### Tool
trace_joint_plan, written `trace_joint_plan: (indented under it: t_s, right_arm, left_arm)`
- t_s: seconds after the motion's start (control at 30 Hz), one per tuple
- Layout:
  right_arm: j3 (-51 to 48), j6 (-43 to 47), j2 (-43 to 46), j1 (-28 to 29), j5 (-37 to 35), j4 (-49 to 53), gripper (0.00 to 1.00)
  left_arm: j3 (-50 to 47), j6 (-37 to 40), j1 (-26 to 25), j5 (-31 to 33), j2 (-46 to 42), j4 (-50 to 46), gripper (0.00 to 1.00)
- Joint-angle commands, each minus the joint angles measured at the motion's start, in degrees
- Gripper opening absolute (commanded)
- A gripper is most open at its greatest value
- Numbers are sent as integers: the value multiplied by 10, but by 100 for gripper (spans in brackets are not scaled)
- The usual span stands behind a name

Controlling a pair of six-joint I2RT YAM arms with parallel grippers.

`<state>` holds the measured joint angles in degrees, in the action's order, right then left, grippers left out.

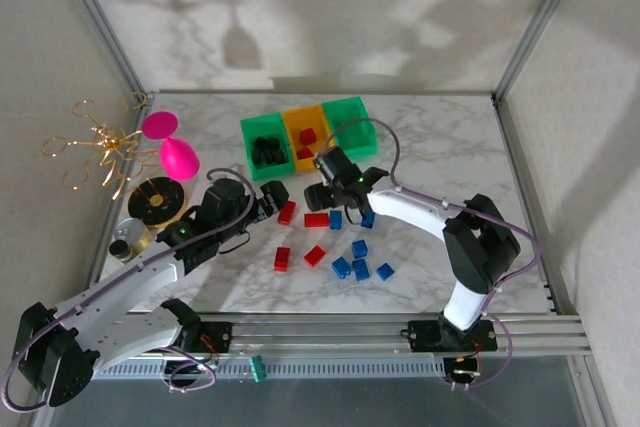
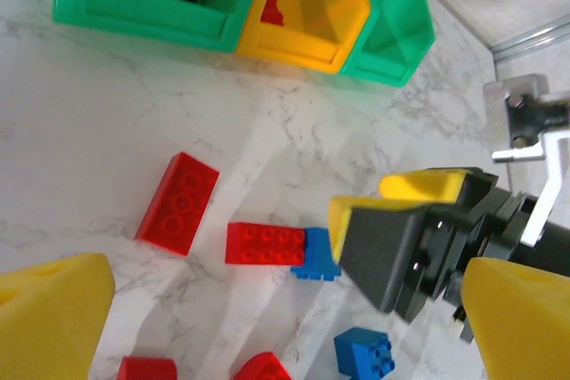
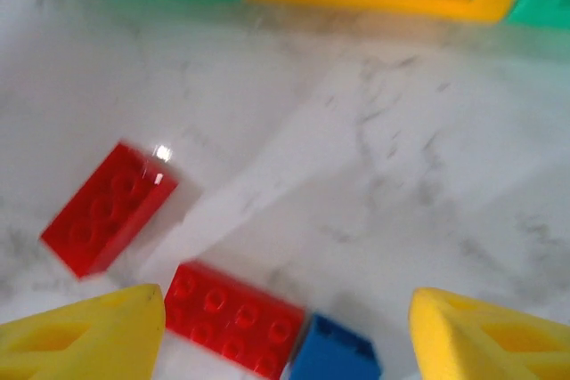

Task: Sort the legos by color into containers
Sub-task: Pick up the lego from the center of the table.

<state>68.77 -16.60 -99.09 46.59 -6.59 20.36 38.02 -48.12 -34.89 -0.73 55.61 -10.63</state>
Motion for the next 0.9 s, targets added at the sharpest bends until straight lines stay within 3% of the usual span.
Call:
trace_joint_plan:
  t_s: [0.0, 0.27, 0.87]
  right_arm:
    - [-27, 16, 15, 14, 19, 0, 74]
    - [-28, 60, -21, 50, 44, 8, 79]
    - [76, 186, -121, 65, -25, 74, 85]
  left_arm:
    - [-24, -21, -8, -2, -25, -19, 100]
    - [-58, -37, -8, 24, -62, -47, 100]
    - [-72, -53, -8, 62, -115, -92, 100]
